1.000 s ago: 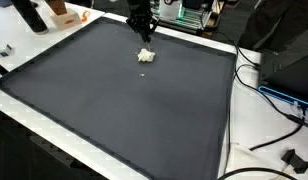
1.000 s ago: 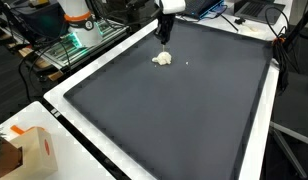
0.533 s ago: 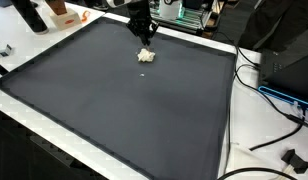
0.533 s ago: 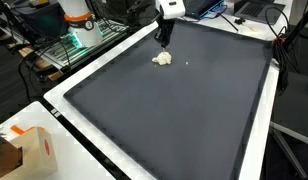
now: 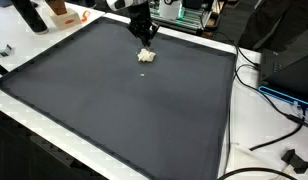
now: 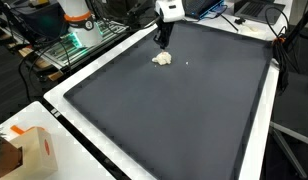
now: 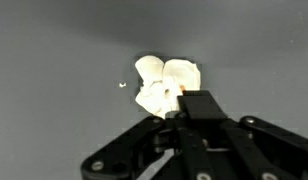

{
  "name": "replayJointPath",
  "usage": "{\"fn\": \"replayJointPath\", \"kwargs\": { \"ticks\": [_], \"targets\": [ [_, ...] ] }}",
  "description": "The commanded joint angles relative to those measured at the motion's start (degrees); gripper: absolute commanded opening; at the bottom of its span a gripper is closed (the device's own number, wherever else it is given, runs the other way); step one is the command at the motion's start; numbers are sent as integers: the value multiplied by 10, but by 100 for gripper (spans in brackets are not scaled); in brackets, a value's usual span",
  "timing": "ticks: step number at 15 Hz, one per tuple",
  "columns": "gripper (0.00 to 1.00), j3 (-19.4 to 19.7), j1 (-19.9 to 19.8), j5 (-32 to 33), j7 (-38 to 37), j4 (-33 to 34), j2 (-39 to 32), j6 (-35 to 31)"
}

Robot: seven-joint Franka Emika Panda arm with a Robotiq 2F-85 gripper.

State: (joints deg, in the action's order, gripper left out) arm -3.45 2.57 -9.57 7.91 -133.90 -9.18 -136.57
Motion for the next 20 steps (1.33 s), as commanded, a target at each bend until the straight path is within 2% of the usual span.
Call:
{"fn": "replayJointPath", "kwargs": {
  "ticks": [1,12,20],
  "targets": [
    [3,-4,-1,4,1,-5,-16,-13],
    [3,-6,-2,3,-4,-1,-37,-22],
    [3,-7,0,6,-8,-12,1,-4]
  ]
}}
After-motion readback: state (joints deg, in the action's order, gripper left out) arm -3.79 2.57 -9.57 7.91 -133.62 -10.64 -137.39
